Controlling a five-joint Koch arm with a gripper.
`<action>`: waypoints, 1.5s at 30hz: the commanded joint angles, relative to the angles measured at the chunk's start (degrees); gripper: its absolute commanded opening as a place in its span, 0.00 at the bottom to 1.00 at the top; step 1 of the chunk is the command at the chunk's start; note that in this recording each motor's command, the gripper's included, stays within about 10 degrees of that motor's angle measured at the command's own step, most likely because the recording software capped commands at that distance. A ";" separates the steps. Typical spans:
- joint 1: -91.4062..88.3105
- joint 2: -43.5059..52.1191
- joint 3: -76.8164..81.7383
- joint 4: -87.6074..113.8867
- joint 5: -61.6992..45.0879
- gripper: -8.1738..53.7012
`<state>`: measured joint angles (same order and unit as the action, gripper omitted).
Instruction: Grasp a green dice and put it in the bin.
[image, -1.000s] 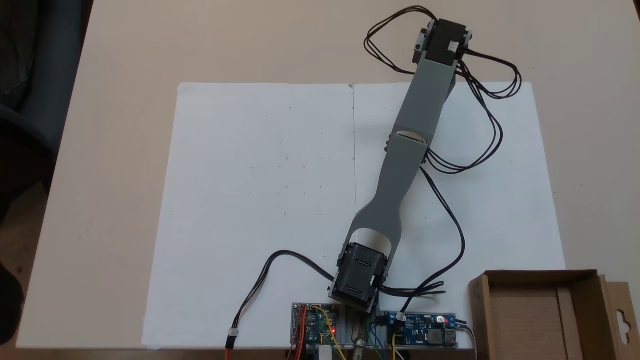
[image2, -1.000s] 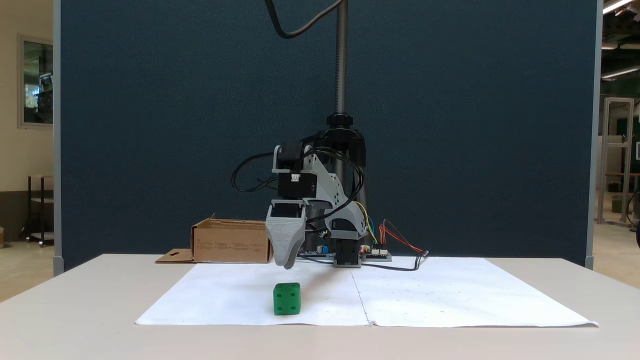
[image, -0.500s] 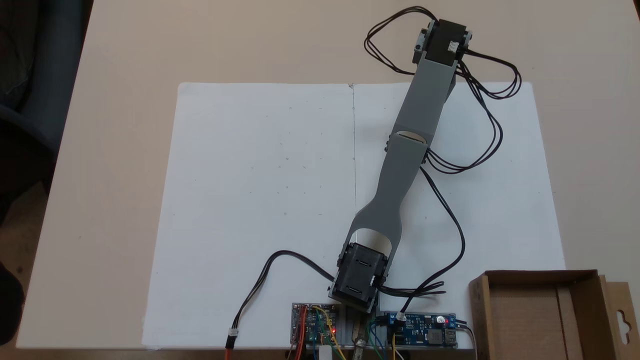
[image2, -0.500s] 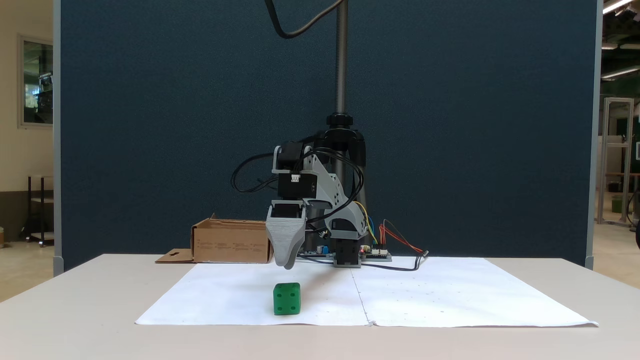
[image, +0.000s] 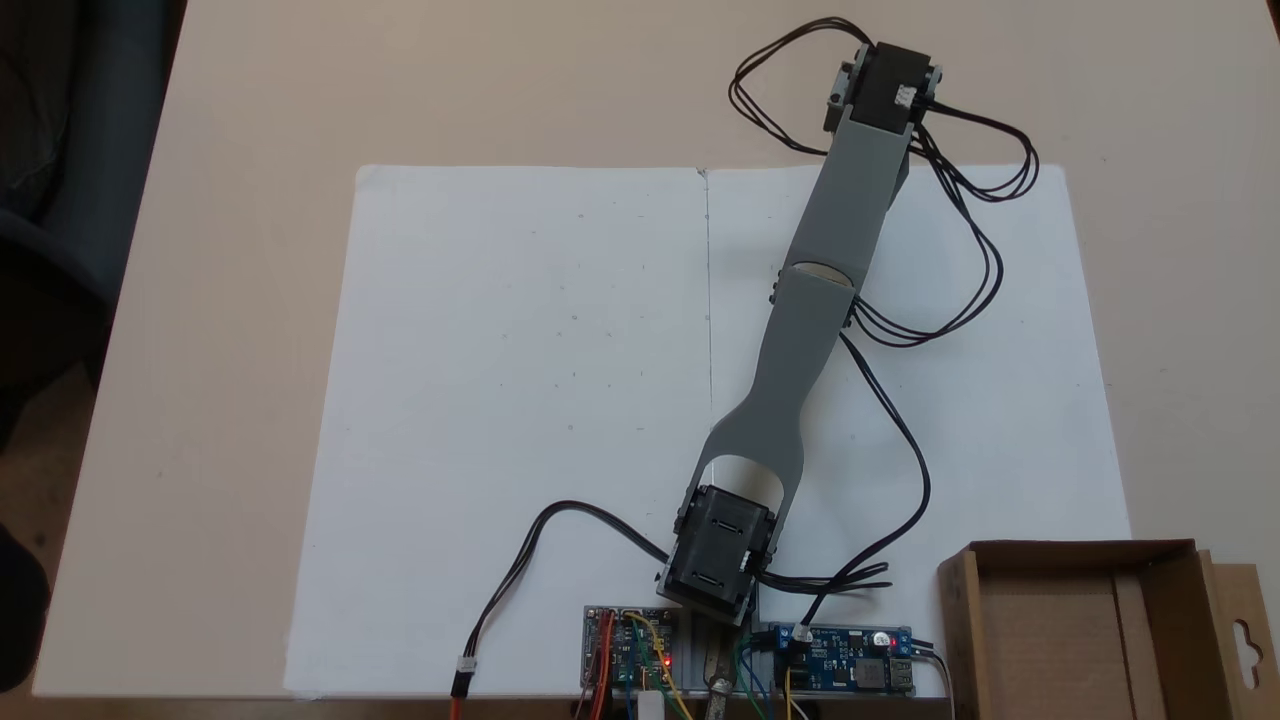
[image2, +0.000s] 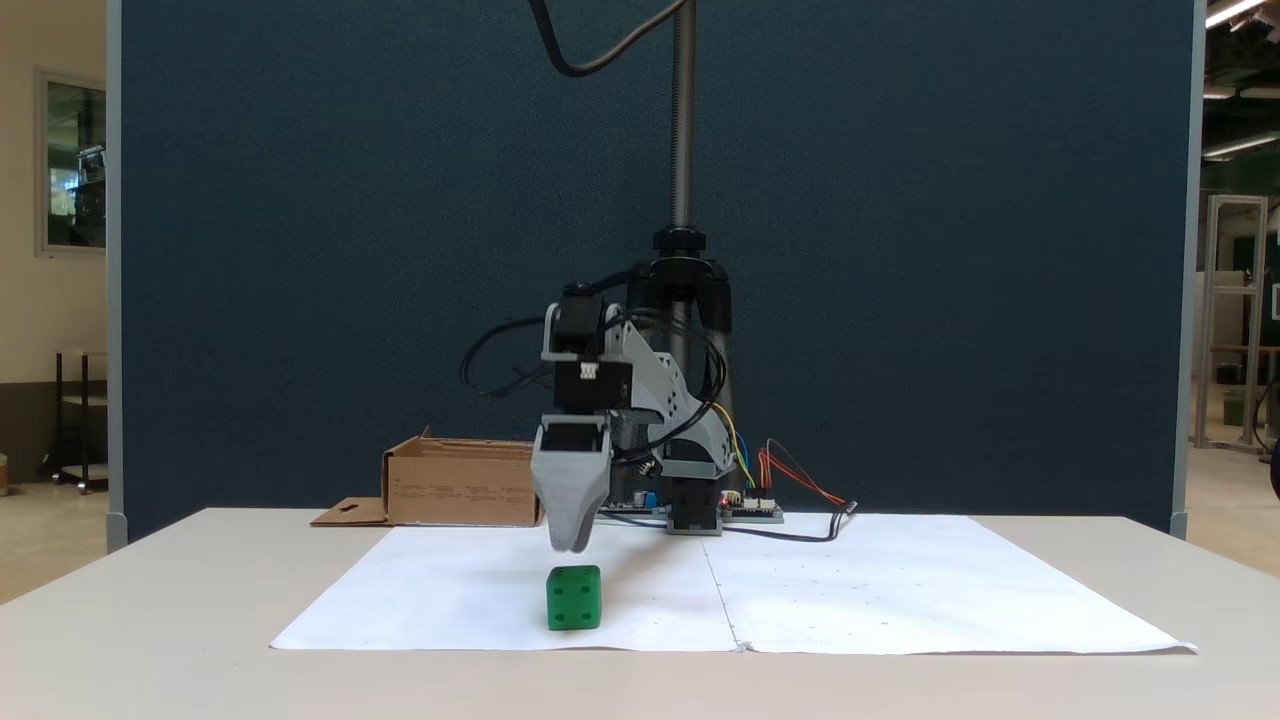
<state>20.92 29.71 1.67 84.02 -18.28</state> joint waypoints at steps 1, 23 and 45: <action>0.88 0.88 -3.43 10.00 -5.27 0.91; 0.70 -4.31 -3.43 9.91 -5.10 0.91; 1.14 -4.66 -3.43 10.00 -4.75 0.90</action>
<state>21.97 22.59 1.58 84.02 -18.28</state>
